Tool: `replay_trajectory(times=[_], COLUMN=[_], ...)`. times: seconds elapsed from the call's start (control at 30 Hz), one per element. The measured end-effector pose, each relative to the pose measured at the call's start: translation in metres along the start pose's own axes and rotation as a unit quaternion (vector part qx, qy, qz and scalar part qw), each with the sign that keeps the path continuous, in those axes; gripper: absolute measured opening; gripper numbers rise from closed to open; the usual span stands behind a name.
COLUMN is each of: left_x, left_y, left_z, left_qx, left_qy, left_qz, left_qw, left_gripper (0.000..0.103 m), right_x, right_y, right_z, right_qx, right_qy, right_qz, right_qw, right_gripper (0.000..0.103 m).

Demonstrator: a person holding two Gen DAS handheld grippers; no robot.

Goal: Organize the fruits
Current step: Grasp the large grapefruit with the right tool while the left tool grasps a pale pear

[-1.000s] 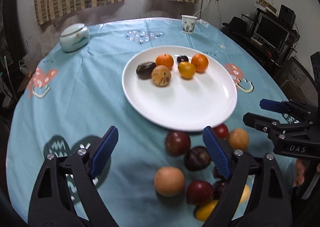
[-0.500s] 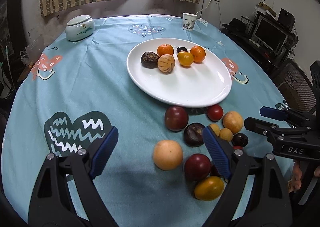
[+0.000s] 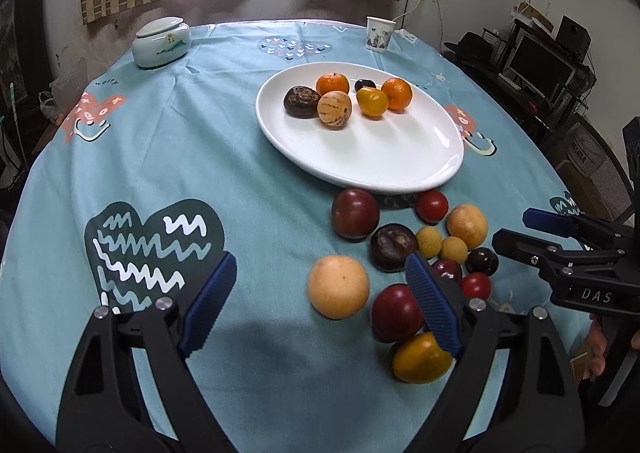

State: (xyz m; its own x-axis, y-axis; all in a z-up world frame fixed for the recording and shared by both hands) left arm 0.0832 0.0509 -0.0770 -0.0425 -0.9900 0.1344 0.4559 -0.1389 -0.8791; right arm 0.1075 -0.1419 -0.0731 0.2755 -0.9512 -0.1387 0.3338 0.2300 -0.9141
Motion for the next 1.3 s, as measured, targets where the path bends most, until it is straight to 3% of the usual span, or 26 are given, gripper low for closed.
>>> replay_trajectory(times=[0.37, 0.5, 0.57, 0.63, 0.77, 0.93, 1.0, 1.1, 1.17, 1.23, 1.27, 1.3], left_x=[-0.012, -0.019, -0.021, -0.022, -0.02, -0.018, -0.012, -0.005, -0.005, -0.002, 0.002, 0.006], left_y=[0.019, 0.023, 0.025, 0.025, 0.026, 0.038, 0.044, 0.048, 0.052, 0.055, 0.055, 0.054], left_z=[-0.02, -0.025, -0.025, -0.025, -0.024, -0.021, -0.019, -0.014, -0.012, -0.01, -0.009, -0.009], left_qx=[-0.033, -0.043, -0.046, -0.047, -0.048, -0.059, -0.062, -0.048, -0.05, -0.053, -0.051, -0.048], left_qy=[-0.01, -0.021, -0.024, -0.025, -0.02, -0.014, -0.007, -0.003, -0.018, -0.031, -0.027, -0.022], left_qz=[0.008, 0.007, 0.006, 0.005, 0.008, 0.011, -0.008, -0.005, -0.026, -0.052, -0.054, -0.056], left_qw=[0.9994, 0.9988, 0.9986, 0.9986, 0.9986, 0.9981, 0.998, 0.9988, 0.9982, 0.9967, 0.9969, 0.997], left_gripper=[0.088, 0.088, 0.088, 0.088, 0.088, 0.089, 0.09, 0.09, 0.085, 0.067, 0.062, 0.051], right_x=[0.021, 0.028, 0.03, 0.031, 0.026, 0.032, 0.041, 0.051, 0.056, 0.06, 0.059, 0.059], right_y=[0.039, 0.043, 0.047, 0.05, 0.044, 0.01, 0.007, 0.012, 0.02, 0.022, 0.022, 0.023], right_z=[0.0, 0.004, 0.01, 0.016, 0.015, 0.0, -0.01, -0.024, -0.032, -0.033, -0.034, -0.033], right_qx=[-0.039, -0.024, -0.018, -0.018, -0.022, 0.012, 0.007, -0.008, -0.02, -0.014, -0.014, -0.013], right_qy=[0.035, 0.053, 0.058, 0.064, 0.054, 0.047, 0.055, 0.063, 0.069, 0.076, 0.076, 0.076], right_qz=[0.014, 0.044, 0.057, 0.085, 0.057, 0.006, -0.005, -0.011, -0.007, 0.005, 0.008, 0.009], right_qw=[0.999, 0.997, 0.997, 0.994, 0.997, 0.999, 0.998, 0.998, 0.997, 0.997, 0.997, 0.997], right_gripper=[0.072, 0.072, 0.067, 0.045, 0.045, 0.045, 0.045, 0.045, 0.045, 0.045, 0.045, 0.046])
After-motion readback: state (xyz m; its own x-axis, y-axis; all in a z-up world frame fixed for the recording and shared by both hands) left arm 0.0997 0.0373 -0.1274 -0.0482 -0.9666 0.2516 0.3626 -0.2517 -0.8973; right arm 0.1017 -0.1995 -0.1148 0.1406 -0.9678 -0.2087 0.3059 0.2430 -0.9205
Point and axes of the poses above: each gripper's, at about its wrist camera, not at the fingertips, and y roughly the way its jaws point, x to its right, z to its top, the point moved 5 cm from there along y, roughly the way its jaws point, and after that the axes turned 12 degrees about -x, right-handed, at the moved point
